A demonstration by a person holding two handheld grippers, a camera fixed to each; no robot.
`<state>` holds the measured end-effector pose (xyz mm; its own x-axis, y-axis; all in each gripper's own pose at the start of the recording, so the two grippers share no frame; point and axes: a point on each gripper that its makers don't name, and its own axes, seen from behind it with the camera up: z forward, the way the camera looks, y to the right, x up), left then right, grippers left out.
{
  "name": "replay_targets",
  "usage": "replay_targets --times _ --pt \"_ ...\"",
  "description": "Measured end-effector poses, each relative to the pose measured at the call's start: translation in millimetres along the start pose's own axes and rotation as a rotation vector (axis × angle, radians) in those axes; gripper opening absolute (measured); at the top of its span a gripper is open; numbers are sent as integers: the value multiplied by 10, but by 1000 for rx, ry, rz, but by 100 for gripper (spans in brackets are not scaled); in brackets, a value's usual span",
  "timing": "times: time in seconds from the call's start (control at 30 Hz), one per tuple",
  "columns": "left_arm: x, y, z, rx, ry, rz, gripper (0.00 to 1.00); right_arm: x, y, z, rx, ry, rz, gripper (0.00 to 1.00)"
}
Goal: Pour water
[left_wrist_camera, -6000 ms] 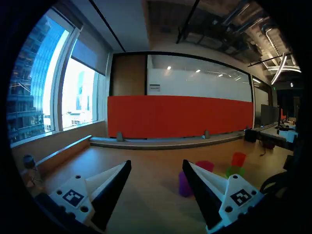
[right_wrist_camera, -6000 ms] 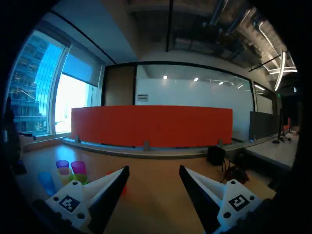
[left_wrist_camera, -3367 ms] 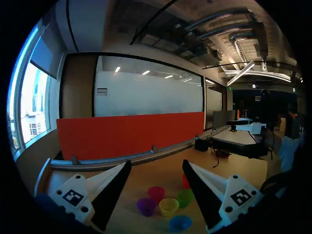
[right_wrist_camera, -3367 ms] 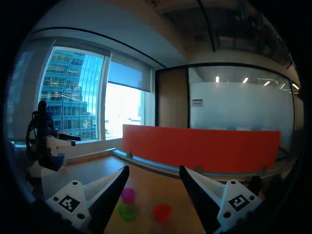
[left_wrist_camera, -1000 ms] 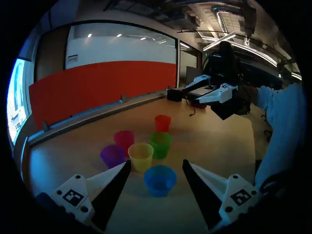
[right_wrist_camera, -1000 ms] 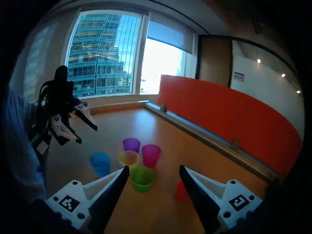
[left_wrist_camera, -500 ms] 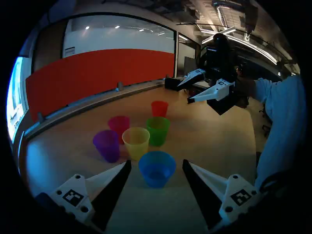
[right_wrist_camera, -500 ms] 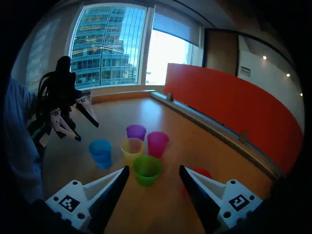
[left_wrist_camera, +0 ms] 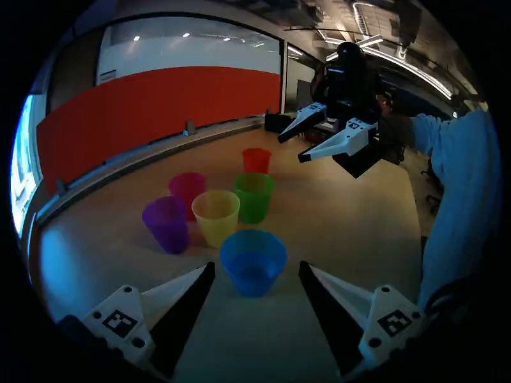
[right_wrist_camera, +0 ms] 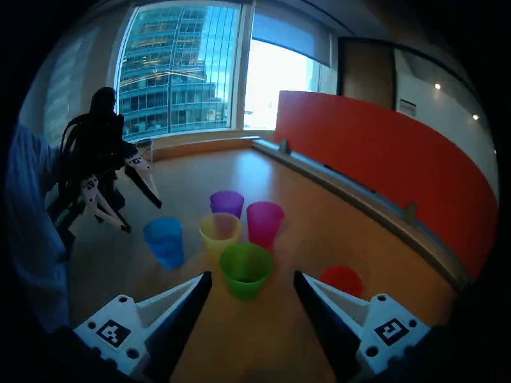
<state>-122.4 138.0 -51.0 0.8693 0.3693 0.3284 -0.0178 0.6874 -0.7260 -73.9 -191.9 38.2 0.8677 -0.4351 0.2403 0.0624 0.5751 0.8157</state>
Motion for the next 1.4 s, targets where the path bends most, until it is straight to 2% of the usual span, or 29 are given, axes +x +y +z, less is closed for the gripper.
replay_targets --times 0.47,0.8,1.4 --pt "-168 -52 148 -9 -51 -22 98 -151 -40 177 32 -33 0 99" --pt "-267 -63 303 -20 -80 -27 98 -259 -43 385 52 -57 2 99" --pt "-269 -40 514 -37 -85 -24 98 -351 -74 692 73 -94 -2 99"
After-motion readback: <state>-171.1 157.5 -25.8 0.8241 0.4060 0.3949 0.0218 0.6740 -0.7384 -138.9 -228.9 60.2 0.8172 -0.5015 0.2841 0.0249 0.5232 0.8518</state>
